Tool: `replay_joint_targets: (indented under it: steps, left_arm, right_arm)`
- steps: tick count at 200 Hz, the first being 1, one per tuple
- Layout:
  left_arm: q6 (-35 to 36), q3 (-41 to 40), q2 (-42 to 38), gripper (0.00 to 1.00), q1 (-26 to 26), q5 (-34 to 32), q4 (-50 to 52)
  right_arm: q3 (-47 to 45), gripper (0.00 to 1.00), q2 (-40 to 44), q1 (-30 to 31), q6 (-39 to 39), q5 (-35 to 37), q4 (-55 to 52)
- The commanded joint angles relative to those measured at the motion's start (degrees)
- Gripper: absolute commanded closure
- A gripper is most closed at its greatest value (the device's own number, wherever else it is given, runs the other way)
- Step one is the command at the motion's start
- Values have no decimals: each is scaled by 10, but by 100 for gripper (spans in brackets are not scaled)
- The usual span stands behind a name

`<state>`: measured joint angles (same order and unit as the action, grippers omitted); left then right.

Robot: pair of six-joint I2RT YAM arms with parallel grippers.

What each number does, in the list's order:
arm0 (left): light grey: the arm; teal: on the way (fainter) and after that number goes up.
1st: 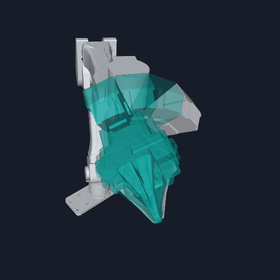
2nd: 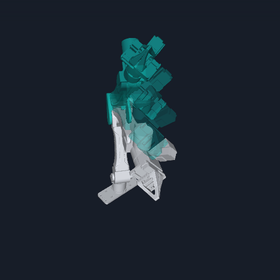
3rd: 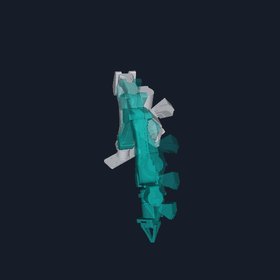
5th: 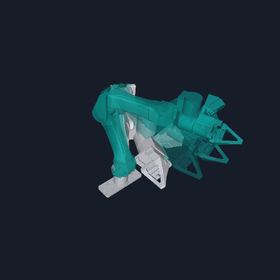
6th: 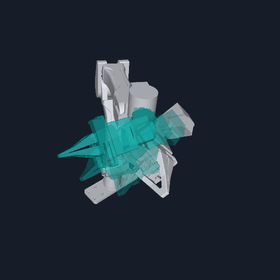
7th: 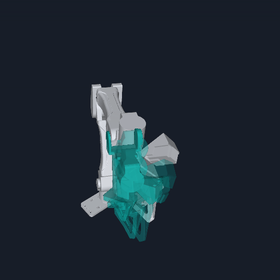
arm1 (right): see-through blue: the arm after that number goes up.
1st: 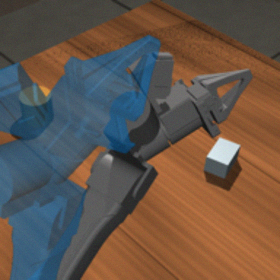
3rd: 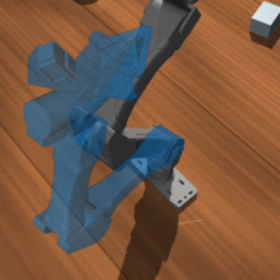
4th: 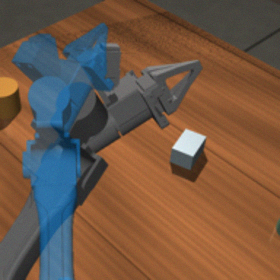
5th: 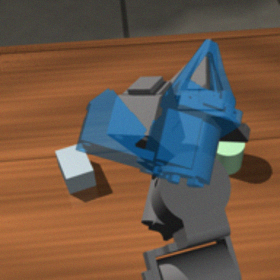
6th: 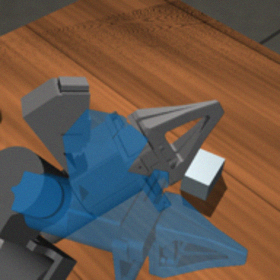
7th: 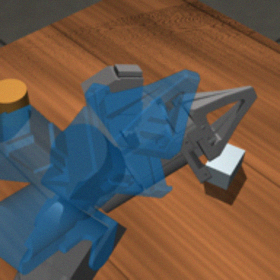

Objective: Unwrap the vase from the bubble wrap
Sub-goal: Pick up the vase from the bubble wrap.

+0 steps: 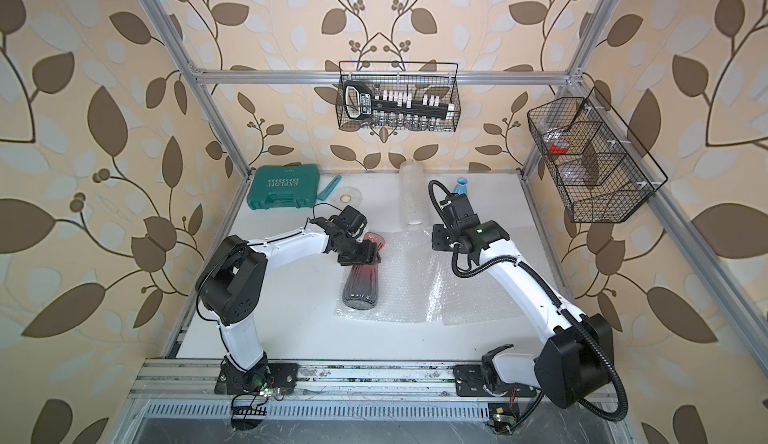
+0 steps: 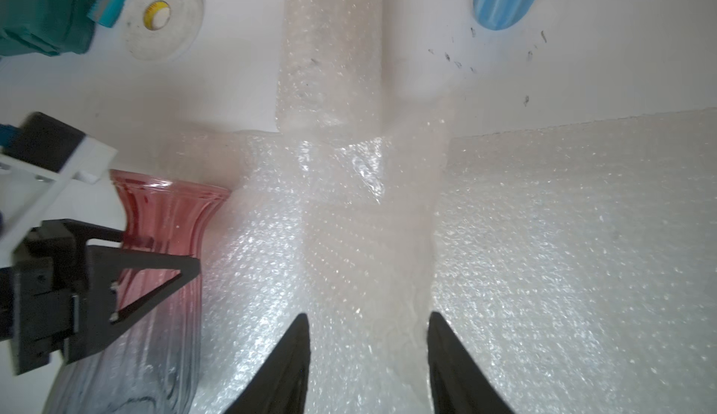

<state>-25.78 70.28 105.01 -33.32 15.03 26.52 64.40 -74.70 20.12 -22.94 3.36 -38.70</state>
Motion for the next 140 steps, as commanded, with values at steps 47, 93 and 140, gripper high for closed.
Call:
replay_joint_targets:
  steps: [47, 93, 140]
  left_arm:
    - [104, -30, -82, 47, -1, 40, -62]
    - [121, -35, -104, 49, 0, 42, -53]
    - [136, -55, -139, 50, -1, 36, -68]
  right_arm:
    - [-11, 51, 6, -21, -24, -101, 43]
    - [-6, 38, 1, -26, -27, 38, -29]
    - [2, 31, -8, -26, -26, 137, -84]
